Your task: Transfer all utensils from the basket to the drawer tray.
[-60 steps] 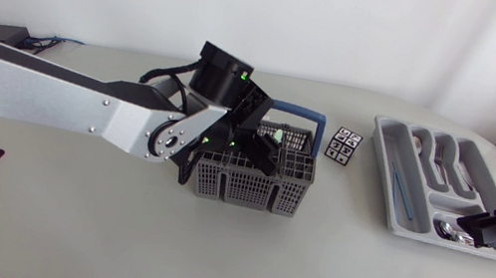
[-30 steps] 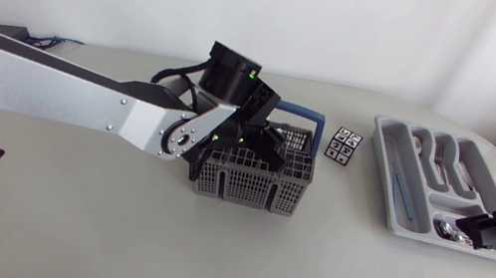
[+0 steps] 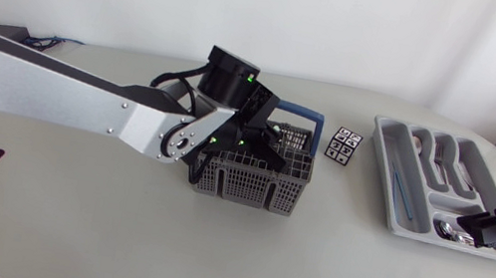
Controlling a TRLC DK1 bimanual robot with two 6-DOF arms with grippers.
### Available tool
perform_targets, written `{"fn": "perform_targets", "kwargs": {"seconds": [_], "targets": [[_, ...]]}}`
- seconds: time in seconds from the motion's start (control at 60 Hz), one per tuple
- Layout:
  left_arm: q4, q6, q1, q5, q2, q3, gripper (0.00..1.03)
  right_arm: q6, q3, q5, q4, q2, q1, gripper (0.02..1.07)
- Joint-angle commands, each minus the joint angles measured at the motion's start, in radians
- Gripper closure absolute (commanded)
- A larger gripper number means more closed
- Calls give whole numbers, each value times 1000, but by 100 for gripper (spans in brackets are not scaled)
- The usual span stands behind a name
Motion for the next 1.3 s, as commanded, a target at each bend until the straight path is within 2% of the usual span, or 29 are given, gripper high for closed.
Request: {"fn": "perform_targets", "kwargs": {"seconds": [0.0, 0.25, 0.417, 0.583, 1.067, 1.283], "targets": [[44, -39, 20, 23, -60, -47, 98, 10, -31, -7, 0, -17, 10, 8], [61, -93, 49, 67, -110, -71, 98, 13, -37, -4, -7, -40, 20, 8], [62, -149, 91, 144, -118, -75, 98, 15, -38, -2, -10, -48, 22, 8], [41, -175, 108, 186, -130, -68, 98, 16, -40, 1, -10, -48, 27, 8], [-31, -129, 77, 209, -218, -78, 98, 16, -46, 5, -23, -76, 65, 8], [-36, -85, 51, 166, -299, -104, 97, 16, -67, 1, -31, -132, 96, 8]]}}
